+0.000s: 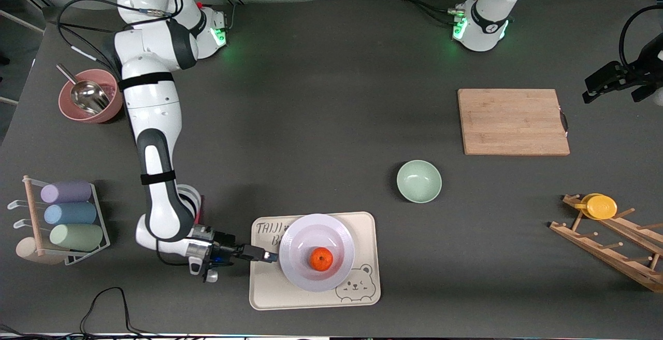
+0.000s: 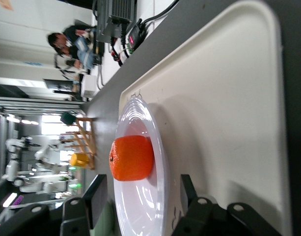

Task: Place orange and plate with both arms
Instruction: 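Open the right gripper and pull it back from the plate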

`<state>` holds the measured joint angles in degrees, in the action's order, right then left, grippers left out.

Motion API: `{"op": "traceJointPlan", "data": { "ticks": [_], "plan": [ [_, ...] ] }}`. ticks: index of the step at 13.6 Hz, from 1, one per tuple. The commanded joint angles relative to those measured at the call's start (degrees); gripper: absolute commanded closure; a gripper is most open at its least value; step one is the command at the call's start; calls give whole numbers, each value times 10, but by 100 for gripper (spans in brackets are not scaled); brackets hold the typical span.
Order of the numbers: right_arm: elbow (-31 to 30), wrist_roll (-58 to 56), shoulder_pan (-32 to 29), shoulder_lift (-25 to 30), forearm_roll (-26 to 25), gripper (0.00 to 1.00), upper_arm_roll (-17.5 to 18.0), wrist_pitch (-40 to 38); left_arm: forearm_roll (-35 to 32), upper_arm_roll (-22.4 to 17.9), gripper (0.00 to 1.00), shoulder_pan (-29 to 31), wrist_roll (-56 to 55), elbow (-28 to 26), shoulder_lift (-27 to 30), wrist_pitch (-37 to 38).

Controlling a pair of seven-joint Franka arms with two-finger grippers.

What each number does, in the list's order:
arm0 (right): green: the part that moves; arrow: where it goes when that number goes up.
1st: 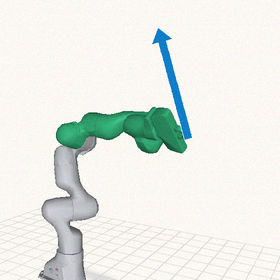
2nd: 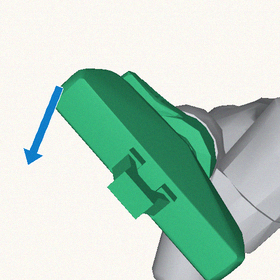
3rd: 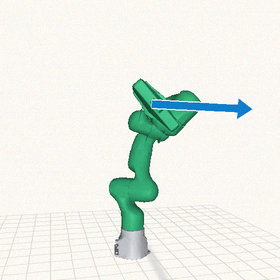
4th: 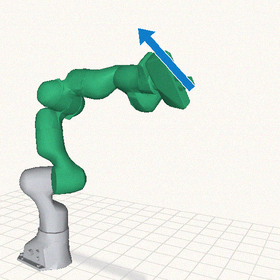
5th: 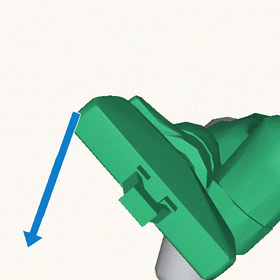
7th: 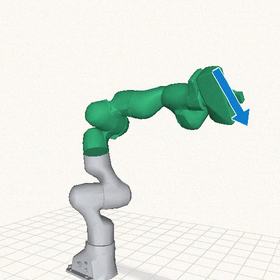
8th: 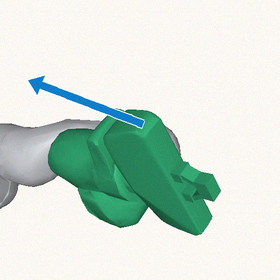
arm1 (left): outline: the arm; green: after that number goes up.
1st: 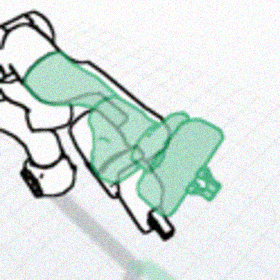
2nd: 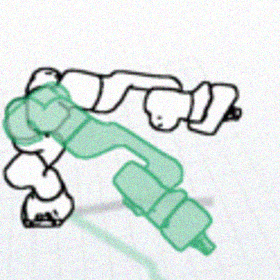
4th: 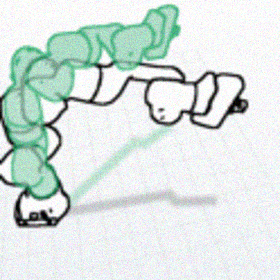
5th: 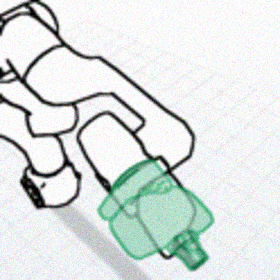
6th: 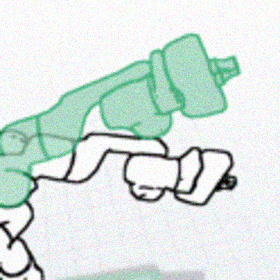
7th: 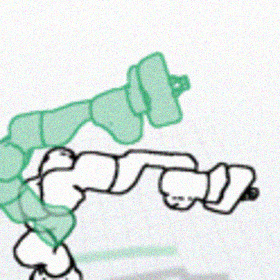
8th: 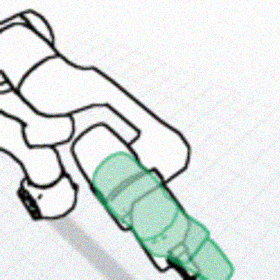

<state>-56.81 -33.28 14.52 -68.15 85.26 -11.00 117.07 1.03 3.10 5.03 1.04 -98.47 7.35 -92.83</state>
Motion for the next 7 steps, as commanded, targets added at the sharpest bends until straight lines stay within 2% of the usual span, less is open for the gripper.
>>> {"op": "traceJointPlan", "data": {
  "ticks": [1, 5, 7],
  "plan": [
    [-15, 44, -18, 68, -152, 28, -2, -25, 7, -1, 0, 2, 0, 2, 6, -3],
    [-16, 52, -62, 164, -389, 19, -3, -135, 10, -2, 0, 3, -17, 1, 5, -12],
    [-45, 52, -74, 240, -498, 7, -2, -177, -1, -2, 0, 3, -7, 0, 6, -20]
  ]
}}
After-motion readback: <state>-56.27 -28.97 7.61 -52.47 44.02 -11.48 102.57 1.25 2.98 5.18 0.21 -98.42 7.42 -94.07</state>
